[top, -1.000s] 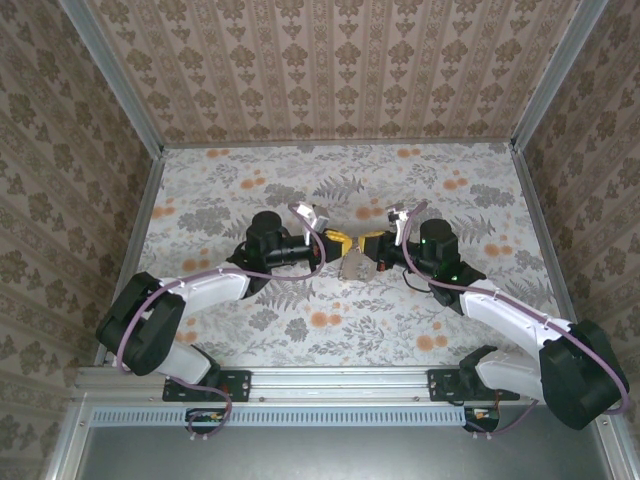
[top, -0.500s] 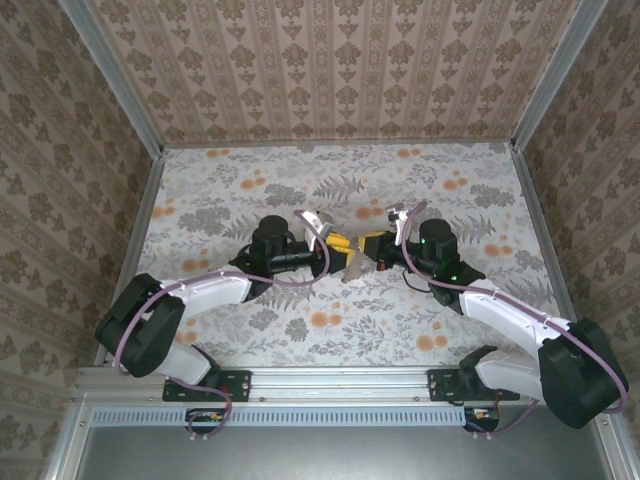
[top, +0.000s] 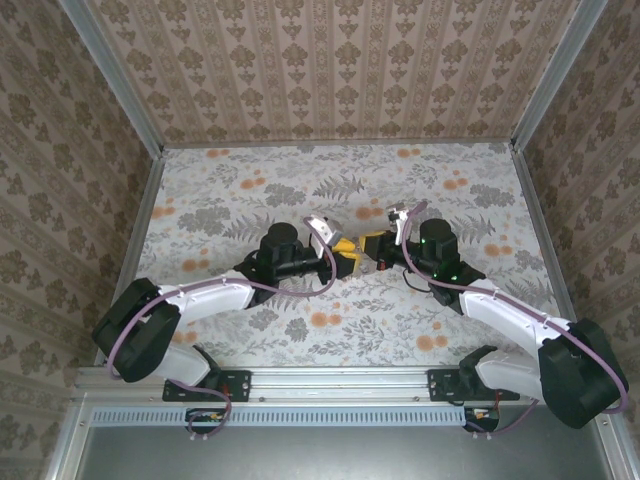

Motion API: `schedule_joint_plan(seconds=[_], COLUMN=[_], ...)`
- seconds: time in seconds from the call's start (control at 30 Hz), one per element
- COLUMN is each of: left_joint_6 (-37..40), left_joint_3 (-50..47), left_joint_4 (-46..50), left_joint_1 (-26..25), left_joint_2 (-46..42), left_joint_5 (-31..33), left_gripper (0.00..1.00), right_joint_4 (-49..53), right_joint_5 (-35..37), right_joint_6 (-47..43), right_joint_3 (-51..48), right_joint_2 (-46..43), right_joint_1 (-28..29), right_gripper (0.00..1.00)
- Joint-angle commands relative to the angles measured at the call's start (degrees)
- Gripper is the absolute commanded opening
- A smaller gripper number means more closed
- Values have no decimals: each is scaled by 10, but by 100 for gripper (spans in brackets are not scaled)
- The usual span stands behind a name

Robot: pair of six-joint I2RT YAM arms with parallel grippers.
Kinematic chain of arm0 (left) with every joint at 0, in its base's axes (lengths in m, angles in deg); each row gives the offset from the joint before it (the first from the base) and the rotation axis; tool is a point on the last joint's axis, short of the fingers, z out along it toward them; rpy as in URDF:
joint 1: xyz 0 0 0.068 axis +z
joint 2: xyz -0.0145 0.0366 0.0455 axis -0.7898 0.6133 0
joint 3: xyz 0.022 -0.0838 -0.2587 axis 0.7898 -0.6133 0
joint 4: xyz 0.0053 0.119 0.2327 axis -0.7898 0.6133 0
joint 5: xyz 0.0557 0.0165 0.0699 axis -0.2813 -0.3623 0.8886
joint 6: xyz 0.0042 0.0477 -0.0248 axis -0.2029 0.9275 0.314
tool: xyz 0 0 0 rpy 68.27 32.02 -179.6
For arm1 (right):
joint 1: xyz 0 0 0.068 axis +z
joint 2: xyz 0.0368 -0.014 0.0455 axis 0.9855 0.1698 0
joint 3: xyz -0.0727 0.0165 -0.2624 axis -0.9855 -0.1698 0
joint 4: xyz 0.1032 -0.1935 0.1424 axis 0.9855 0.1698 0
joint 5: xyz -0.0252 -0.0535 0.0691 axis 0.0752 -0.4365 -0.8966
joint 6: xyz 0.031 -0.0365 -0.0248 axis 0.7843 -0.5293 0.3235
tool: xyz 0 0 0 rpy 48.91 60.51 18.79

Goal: Put the keys on the keyring

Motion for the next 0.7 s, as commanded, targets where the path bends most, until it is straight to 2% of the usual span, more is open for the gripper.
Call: schedule_joint_plan(seconds=[0.0, 0.67], left_joint_6=[15, 40], left_joint_3=[12, 39], left_joint_4=[4, 34], left_joint_1=[-6, -20], left_joint_2=[7, 35], left_joint_5=[30, 65], left_gripper=[40, 32], right_joint_4=[-4, -9], right_joint_5=[3, 4], right_joint_6=[7, 8], right_joint_3=[-1, -3], right_joint_2=[-1, -1], right_joint_1=[-3, -2], right_gripper=[0, 0])
